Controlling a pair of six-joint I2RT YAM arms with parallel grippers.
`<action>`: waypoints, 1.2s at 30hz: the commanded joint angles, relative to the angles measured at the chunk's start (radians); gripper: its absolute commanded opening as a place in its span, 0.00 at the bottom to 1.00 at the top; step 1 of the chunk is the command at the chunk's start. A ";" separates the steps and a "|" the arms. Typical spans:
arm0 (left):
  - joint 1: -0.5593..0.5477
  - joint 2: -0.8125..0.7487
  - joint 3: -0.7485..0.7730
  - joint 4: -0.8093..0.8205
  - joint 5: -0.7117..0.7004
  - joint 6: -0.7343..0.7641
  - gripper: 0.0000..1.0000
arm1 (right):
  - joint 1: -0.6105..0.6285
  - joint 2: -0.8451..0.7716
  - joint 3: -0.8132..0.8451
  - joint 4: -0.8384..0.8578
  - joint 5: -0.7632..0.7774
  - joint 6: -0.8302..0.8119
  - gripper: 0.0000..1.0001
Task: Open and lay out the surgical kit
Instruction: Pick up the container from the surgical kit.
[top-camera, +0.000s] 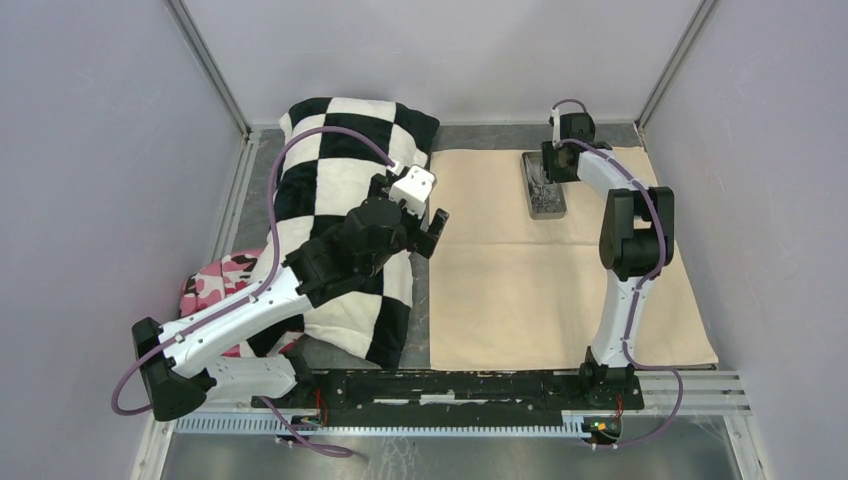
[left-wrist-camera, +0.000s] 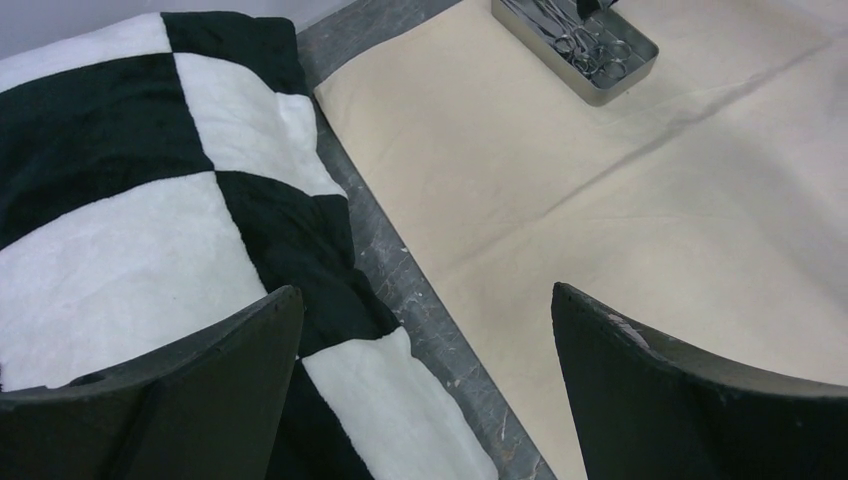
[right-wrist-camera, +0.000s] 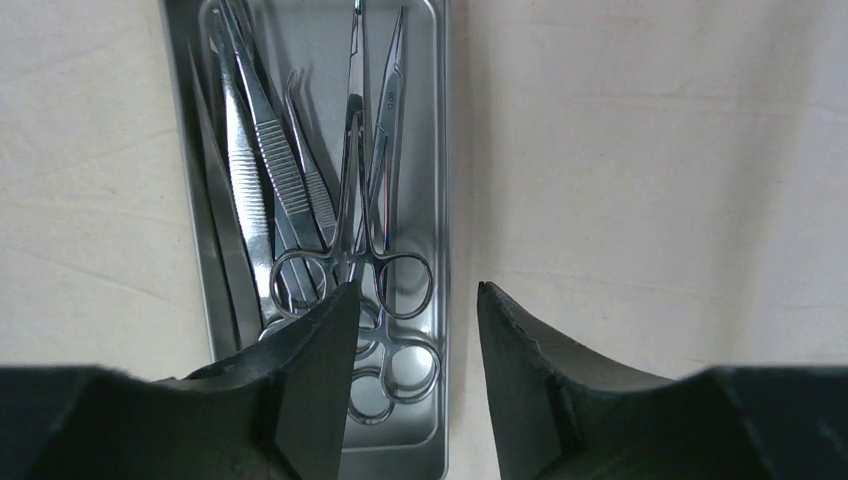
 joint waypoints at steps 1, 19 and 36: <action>0.003 -0.028 -0.002 0.081 0.020 0.030 1.00 | -0.005 0.049 0.065 -0.006 0.027 -0.017 0.51; 0.004 -0.025 -0.015 0.085 0.050 0.030 1.00 | -0.004 0.022 0.060 -0.003 -0.029 0.074 0.00; 0.004 -0.043 -0.015 0.081 0.067 0.002 1.00 | -0.006 -0.111 -0.070 0.028 -0.031 0.080 0.00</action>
